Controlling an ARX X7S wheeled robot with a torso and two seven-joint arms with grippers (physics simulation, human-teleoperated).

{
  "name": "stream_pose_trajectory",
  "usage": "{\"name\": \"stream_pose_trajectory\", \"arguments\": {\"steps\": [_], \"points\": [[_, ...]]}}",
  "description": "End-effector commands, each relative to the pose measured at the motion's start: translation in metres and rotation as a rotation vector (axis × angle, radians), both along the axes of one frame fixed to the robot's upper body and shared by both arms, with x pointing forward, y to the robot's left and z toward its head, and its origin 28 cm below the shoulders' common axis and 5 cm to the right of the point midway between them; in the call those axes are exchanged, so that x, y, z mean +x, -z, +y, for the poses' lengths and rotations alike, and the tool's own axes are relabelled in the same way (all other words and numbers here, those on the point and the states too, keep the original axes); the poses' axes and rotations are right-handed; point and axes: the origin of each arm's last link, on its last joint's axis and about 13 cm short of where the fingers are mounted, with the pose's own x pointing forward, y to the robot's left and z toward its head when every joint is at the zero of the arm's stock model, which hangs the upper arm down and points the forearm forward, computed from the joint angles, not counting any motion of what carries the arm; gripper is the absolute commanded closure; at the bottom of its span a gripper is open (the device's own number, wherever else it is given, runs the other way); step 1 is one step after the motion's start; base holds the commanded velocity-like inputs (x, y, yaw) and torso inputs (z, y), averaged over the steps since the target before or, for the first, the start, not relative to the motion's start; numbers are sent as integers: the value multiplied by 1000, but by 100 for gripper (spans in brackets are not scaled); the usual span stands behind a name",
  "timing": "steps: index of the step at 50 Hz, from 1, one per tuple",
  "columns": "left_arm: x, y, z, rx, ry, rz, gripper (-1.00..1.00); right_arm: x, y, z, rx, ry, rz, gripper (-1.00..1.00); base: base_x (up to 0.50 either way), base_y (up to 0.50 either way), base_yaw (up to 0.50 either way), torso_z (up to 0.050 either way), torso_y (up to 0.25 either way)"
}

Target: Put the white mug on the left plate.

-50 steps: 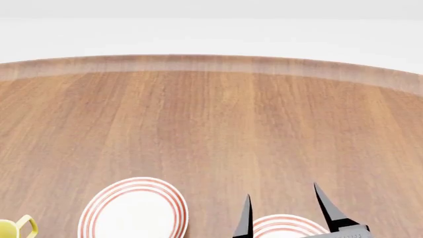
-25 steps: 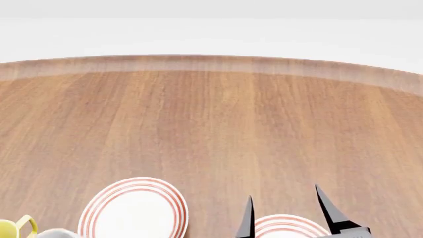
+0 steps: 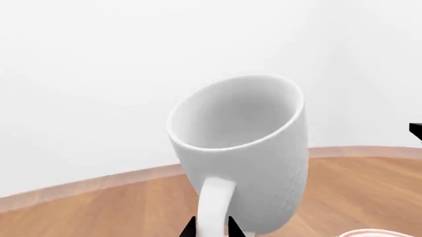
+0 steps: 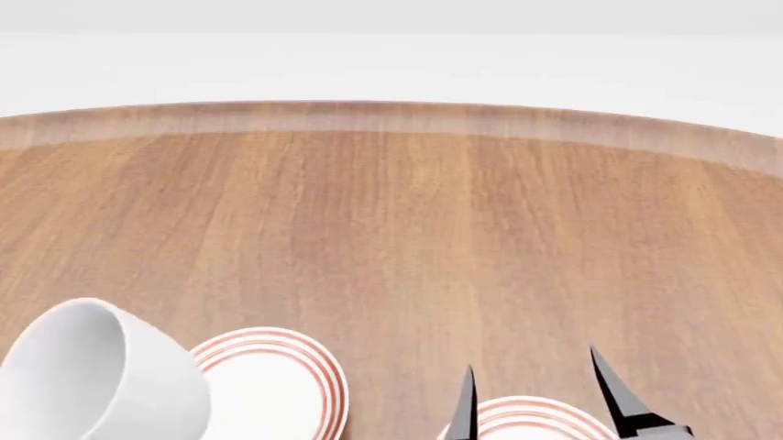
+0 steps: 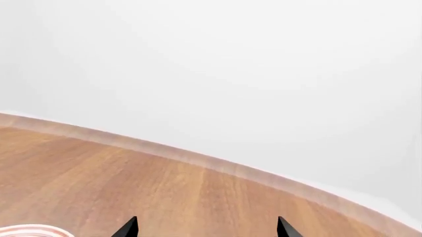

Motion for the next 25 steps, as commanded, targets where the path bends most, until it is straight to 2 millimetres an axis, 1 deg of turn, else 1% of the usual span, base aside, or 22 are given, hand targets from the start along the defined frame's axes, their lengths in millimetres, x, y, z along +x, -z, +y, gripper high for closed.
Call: {"name": "stream_pose_trajectory", "arguments": {"steps": [1,18,25], "points": [[24,-8,0,33,2,-11,100,0,3,-1,6,4,3,-100,0,0,0,0,0],[52,-8,2,134,-10,3,100,0,5,-1,8,3,8,-100,0,0,0,0,1],[64,-13,7,167,-7,20,100,0,4,-2,11,6,7,-100,0,0,0,0,0]]}}
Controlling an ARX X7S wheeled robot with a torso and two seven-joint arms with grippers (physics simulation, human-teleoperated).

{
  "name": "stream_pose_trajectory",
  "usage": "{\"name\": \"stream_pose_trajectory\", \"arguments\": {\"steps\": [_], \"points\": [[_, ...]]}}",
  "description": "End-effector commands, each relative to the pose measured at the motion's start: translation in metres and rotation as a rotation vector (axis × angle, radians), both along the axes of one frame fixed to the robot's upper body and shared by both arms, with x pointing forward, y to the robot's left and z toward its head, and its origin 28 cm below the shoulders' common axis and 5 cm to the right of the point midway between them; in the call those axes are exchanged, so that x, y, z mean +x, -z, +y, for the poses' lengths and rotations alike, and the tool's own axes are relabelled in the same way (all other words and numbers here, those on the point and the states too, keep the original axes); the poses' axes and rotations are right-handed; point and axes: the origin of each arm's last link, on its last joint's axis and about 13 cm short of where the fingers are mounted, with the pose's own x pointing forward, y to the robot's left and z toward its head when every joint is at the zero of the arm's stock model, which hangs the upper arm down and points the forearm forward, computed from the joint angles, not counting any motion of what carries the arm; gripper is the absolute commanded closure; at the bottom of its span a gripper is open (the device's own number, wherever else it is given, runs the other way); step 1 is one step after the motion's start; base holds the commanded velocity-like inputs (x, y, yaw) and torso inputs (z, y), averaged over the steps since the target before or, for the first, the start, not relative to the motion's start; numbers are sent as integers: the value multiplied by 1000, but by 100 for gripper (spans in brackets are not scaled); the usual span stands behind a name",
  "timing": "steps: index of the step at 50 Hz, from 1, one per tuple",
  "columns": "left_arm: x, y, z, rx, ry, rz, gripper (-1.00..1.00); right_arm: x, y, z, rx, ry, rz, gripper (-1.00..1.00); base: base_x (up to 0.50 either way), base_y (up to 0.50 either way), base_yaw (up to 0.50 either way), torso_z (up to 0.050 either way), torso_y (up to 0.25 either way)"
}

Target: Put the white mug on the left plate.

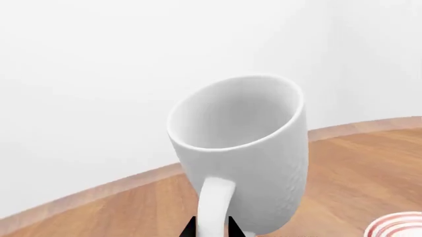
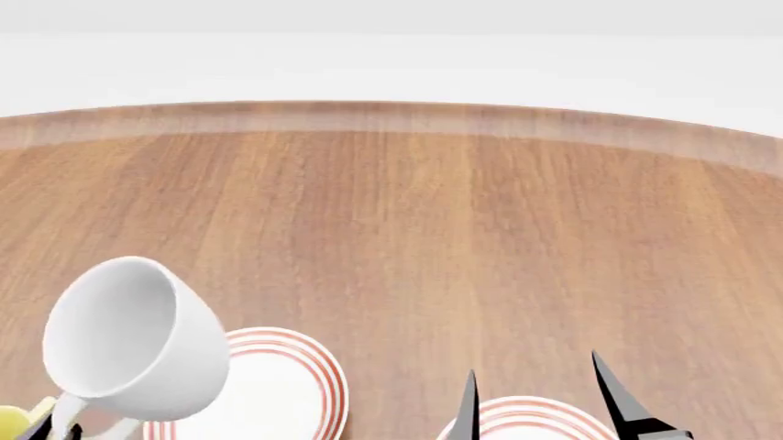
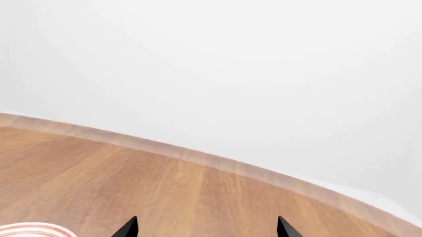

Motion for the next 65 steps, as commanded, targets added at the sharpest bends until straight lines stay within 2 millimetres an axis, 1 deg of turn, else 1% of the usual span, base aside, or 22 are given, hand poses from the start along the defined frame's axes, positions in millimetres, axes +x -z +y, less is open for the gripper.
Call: {"name": "stream_pose_trajectory", "arguments": {"steps": [1,7,9,14,21,27,30,34,41,47,54,65], "points": [[22,-8,5,43,-2,6,100,0,0,-1,4,3,1,-100,0,0,0,0,0],[31,-8,6,64,-36,18,100,0,-1,0,3,0,-2,-100,0,0,0,0,0],[34,-14,7,56,-54,21,100,0,-1,-1,2,0,-2,-100,0,0,0,0,0],[42,-16,10,31,-77,27,100,0,0,-1,4,4,-1,-100,0,0,0,0,0],[48,-14,8,55,-73,33,100,0,2,-1,6,5,2,-100,0,0,0,0,1],[59,-11,7,76,-78,38,100,1,4,-2,9,8,4,-100,0,0,0,0,0],[60,-11,6,79,-55,55,100,1,4,-4,10,15,5,-100,0,0,0,0,0],[59,-7,5,113,-12,83,100,0,4,-4,15,18,3,-100,0,0,0,0,0],[64,-8,4,107,-11,87,100,1,7,-4,15,16,8,-100,0,0,0,0,0],[67,-4,-1,111,16,104,100,1,1,-4,13,17,0,-100,0,0,0,0,0],[74,-2,-4,100,16,112,100,0,6,-5,17,19,5,-100,0,0,0,0,0],[90,13,-10,57,-1,170,100,0,7,-7,17,24,6,-100,0,0,0,0,1]]}}
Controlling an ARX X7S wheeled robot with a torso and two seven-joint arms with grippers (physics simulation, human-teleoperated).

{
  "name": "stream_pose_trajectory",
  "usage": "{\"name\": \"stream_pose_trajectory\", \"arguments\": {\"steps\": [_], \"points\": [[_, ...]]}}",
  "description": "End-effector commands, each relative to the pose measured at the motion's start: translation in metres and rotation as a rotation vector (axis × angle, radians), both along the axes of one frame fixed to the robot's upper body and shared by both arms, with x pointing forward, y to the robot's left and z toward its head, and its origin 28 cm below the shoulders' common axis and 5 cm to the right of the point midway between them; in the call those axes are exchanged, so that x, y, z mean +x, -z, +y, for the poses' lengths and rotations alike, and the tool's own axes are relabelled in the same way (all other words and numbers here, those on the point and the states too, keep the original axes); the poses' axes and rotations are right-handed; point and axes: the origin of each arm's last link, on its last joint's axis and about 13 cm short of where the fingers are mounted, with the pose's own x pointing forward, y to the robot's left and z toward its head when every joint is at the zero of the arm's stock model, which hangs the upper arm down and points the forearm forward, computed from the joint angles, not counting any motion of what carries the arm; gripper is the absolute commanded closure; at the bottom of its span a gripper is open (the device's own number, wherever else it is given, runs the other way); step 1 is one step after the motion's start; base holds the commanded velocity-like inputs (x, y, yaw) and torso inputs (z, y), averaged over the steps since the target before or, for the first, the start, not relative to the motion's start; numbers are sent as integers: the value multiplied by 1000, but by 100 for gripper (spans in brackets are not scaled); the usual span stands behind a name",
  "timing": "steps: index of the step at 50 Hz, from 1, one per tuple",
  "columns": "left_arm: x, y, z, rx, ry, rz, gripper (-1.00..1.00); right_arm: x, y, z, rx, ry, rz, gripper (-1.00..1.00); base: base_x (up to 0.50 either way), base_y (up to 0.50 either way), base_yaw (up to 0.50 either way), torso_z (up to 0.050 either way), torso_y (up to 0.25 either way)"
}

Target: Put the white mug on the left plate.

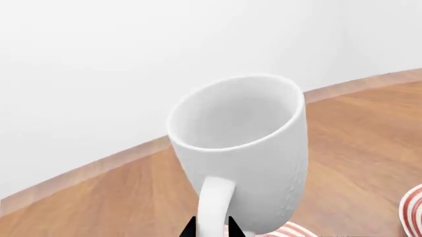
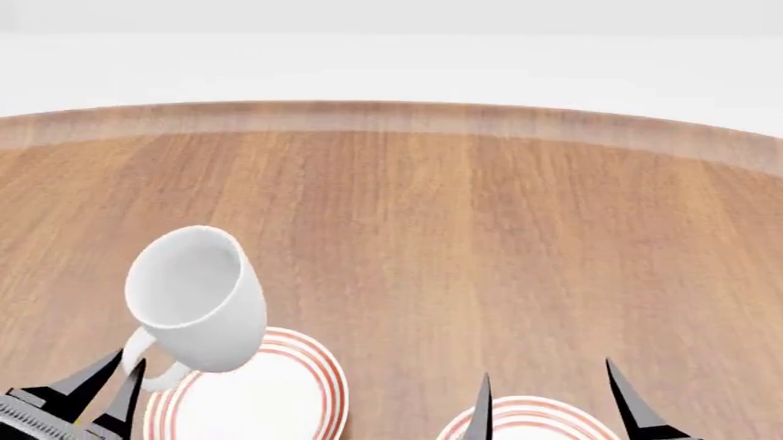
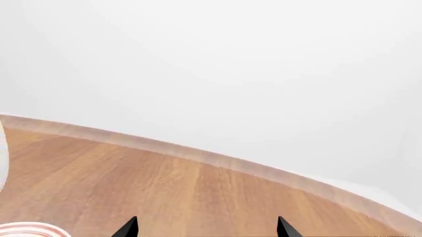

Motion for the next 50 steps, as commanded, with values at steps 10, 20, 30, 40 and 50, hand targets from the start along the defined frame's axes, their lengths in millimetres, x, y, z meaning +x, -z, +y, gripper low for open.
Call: {"name": "stream_pose_trajectory", "arguments": {"steps": [10,20,30,40,50], "points": [[18,22,-8,-25,-12,62,100,0,2,-1,4,2,3,-100,0,0,0,0,0],[18,30,-15,-29,9,82,100,0,2,-1,5,5,1,-100,0,0,0,0,0],[25,36,-18,-33,-2,99,100,-2,3,-2,10,9,-1,-100,0,0,0,0,1],[34,47,-20,-5,-93,142,100,-2,4,-3,12,11,0,-100,0,0,0,0,0],[35,44,-25,2,-162,147,100,-2,5,-2,12,8,0,-100,0,0,0,0,0]]}}
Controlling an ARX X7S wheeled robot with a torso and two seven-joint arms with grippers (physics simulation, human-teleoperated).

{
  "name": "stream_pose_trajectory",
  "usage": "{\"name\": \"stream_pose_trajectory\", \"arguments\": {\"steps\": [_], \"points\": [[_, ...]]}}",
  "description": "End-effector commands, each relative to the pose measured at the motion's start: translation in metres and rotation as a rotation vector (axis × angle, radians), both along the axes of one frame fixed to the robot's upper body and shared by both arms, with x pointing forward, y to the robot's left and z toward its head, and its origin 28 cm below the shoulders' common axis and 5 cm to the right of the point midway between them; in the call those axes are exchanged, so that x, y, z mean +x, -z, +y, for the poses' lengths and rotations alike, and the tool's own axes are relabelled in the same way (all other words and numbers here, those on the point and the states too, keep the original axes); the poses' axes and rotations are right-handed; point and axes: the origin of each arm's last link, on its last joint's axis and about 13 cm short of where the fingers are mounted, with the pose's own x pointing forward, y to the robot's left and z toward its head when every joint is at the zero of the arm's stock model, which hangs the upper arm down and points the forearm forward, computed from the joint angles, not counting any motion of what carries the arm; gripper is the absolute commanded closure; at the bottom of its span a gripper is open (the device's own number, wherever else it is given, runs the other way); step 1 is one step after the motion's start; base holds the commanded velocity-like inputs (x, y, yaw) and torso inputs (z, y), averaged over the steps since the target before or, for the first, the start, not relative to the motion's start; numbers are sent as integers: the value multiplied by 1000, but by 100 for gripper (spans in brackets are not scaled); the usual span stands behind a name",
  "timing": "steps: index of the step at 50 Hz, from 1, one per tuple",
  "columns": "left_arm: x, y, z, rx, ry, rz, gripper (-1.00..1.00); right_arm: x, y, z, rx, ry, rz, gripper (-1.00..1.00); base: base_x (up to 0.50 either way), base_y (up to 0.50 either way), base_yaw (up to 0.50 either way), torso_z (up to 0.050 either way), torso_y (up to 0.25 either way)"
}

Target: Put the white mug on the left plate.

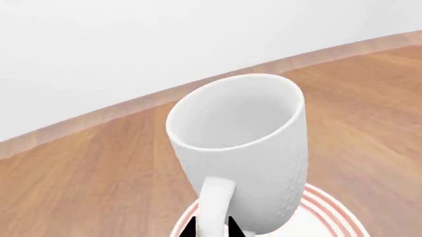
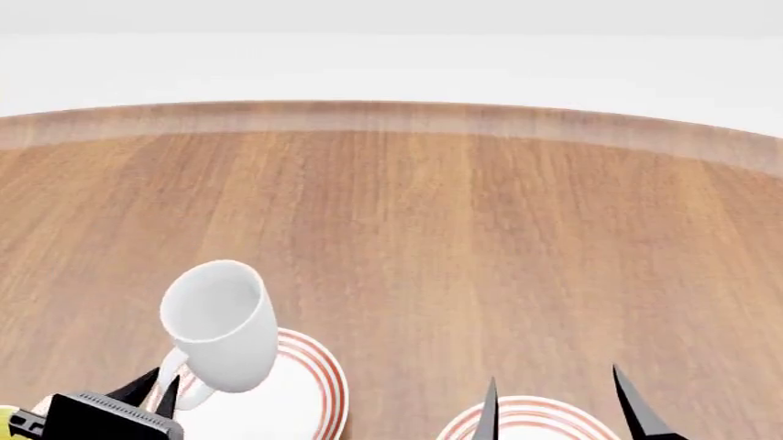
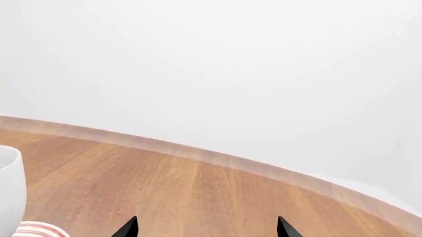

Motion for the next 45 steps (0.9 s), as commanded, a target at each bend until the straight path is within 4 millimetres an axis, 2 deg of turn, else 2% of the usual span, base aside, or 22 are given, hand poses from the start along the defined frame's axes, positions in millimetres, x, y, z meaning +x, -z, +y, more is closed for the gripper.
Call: {"name": "stream_pose_trajectory", "arguments": {"steps": [1,16,30,45], "points": [[5,-1,-6,8,-55,5,100,0,1,0,0,-1,-1,-100,0,0,0,0,0],[0,4,-17,54,-27,30,100,0,0,-1,8,5,-5,-100,0,0,0,0,1],[2,17,-18,83,-67,68,100,-2,1,-1,9,7,-5,-100,0,0,0,0,0],[4,21,-22,83,-98,96,100,-1,2,-1,11,7,-4,-100,0,0,0,0,1]]}}
